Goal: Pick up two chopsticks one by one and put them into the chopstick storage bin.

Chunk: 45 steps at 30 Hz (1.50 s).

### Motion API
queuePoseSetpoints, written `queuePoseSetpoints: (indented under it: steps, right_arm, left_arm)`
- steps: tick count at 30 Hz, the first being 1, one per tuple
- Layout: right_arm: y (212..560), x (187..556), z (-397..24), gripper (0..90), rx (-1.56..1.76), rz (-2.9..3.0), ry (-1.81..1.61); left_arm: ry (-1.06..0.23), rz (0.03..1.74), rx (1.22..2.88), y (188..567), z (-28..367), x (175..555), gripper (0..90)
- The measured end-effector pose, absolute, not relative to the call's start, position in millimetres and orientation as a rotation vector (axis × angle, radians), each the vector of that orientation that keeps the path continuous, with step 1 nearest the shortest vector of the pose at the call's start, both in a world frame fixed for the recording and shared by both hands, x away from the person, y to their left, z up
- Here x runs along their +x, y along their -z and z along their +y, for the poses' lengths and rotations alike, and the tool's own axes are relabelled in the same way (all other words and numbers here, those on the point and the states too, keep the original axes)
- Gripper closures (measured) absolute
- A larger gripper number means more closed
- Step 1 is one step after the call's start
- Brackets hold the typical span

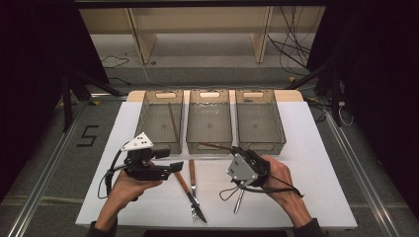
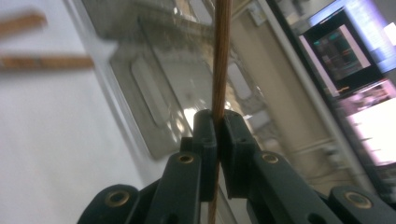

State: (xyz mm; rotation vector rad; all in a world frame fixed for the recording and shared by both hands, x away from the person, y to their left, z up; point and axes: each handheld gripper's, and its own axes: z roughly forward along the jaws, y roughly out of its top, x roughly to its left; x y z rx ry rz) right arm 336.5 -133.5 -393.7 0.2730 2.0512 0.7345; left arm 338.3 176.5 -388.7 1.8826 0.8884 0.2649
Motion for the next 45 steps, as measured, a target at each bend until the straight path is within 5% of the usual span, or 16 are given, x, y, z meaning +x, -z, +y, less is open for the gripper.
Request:
queuePoseSetpoints:
  steps: [15,45]
  right_arm:
    - [350.7,401.1,-128.1,85.7,0.88,2.277,-1.42]
    - [349.5,492.6,-35.7,85.6,1.34,2.363,-1.691]
  left_arm:
    - [-0.332,0.907,1.845,434.8,180.8,328.2,25.6]
    - [-0.444,0.954,1.811,474.9,194.5,300.7,23.9]
